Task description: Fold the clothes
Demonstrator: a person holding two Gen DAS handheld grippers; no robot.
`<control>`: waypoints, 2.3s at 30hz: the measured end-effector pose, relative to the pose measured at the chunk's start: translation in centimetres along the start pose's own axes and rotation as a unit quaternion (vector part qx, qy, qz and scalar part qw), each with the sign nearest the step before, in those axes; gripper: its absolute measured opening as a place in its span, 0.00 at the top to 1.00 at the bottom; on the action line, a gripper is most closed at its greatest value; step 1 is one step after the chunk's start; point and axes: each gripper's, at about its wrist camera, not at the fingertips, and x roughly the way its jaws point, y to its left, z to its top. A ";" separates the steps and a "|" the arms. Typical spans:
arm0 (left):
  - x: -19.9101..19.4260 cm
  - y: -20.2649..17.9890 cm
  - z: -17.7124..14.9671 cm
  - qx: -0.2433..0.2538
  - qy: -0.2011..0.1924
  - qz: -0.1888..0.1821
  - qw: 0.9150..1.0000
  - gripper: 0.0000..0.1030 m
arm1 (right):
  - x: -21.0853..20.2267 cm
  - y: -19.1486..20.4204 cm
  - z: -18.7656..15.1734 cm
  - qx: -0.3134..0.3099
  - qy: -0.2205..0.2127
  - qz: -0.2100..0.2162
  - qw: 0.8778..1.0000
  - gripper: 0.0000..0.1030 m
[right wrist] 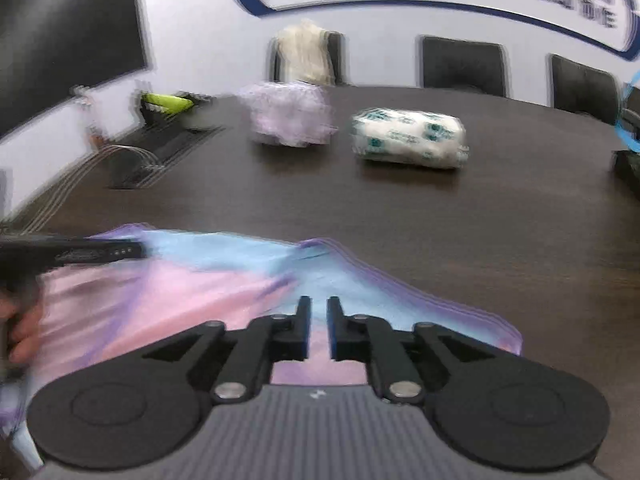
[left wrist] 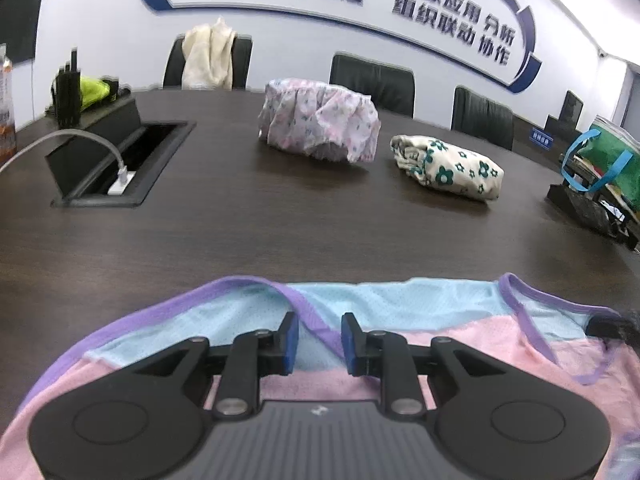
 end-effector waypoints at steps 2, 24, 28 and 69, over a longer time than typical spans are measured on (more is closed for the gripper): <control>-3.4 -0.3 -0.3 0.015 0.006 -0.037 0.999 0.75 | -3.2 1.0 -2.1 0.015 -0.009 0.062 0.998 0.64; -15.3 0.5 -14.3 0.214 0.037 -0.117 0.969 0.93 | -8.0 4.9 -11.4 -0.005 0.026 0.064 0.998 0.93; -15.5 0.9 -14.2 0.212 0.041 -0.106 0.971 0.99 | -8.4 4.9 -11.5 -0.009 0.023 0.050 0.998 0.94; -11.5 -8.0 -14.9 0.230 0.015 -0.116 0.966 0.61 | -5.7 1.0 -8.3 -0.076 0.019 -0.086 0.993 0.86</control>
